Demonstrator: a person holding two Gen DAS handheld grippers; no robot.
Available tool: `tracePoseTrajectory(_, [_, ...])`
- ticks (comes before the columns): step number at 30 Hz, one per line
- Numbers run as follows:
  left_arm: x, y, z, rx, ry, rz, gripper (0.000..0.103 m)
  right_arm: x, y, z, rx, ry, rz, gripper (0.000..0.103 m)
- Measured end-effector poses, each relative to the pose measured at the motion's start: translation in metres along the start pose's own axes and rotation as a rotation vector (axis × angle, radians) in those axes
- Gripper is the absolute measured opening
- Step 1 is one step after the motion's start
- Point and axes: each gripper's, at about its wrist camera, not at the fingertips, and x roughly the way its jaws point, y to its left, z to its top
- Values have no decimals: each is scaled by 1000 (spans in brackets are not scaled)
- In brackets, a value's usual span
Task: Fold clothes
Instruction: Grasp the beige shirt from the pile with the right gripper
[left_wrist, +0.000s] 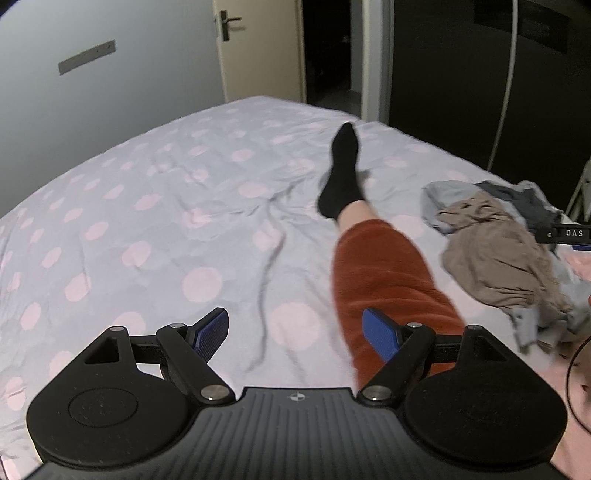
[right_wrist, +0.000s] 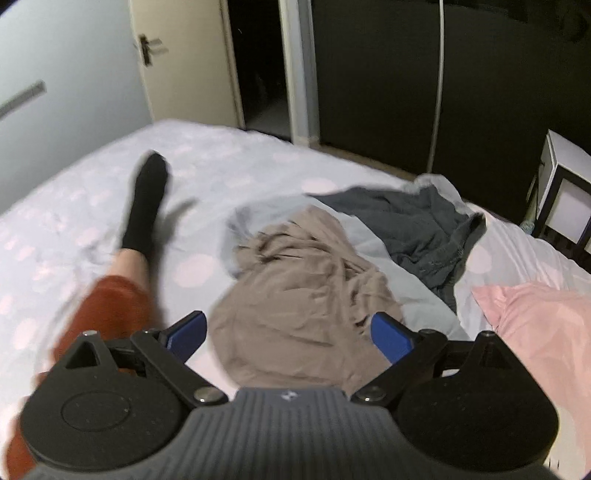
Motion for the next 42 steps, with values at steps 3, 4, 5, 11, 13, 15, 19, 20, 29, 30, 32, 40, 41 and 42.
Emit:
tracePoseTrajectory(3, [18, 16, 6, -22, 24, 14, 94, 40, -9, 10, 4, 29, -16, 86])
tracePoseTrajectory(4, [24, 21, 7, -29, 32, 18, 94, 53, -12, 15, 7, 37, -14, 85])
tracePoseTrajectory(5, [29, 26, 9, -37, 40, 23, 94, 66, -15, 20, 10, 41, -10, 85])
tracePoseTrajectory(11, [52, 59, 11, -88, 83, 97, 94, 112, -16, 37, 29, 71, 1, 81])
tracePoseTrajectory(13, [58, 69, 9, -102, 100, 107, 94, 124, -15, 41, 33, 85, 5, 67])
tracePoseTrajectory(15, [62, 76, 7, -109, 116, 115, 94, 135, -14, 45, 37, 100, 9, 53])
tracePoseTrajectory(19, [63, 84, 3, -117, 127, 121, 94, 131, 3, 54, -53, 95, -4, 19])
tracePoseTrajectory(20, [61, 86, 2, -120, 123, 124, 93, 124, 7, 57, -79, 85, 2, 17])
tracePoseTrajectory(29, [16, 121, -9, -180, 49, 166, 92, 11, 73, 116, -246, -153, 100, 15])
tracePoseTrajectory(30, [9, 126, -10, -190, 39, 174, 92, -7, 85, 123, -268, -194, 120, 15])
tracePoseTrajectory(32, [-9, 136, -12, -206, 10, 193, 90, -47, 110, 140, -310, -276, 157, 15])
tracePoseTrajectory(40, [-89, 177, -17, -261, -134, 285, 89, -197, 218, 179, -433, -511, 408, 14])
tracePoseTrajectory(41, [-99, 182, -18, -268, -151, 299, 89, -215, 231, 180, -454, -540, 442, 14])
tracePoseTrajectory(42, [-110, 188, -19, -276, -169, 315, 89, -233, 245, 179, -477, -569, 479, 14])
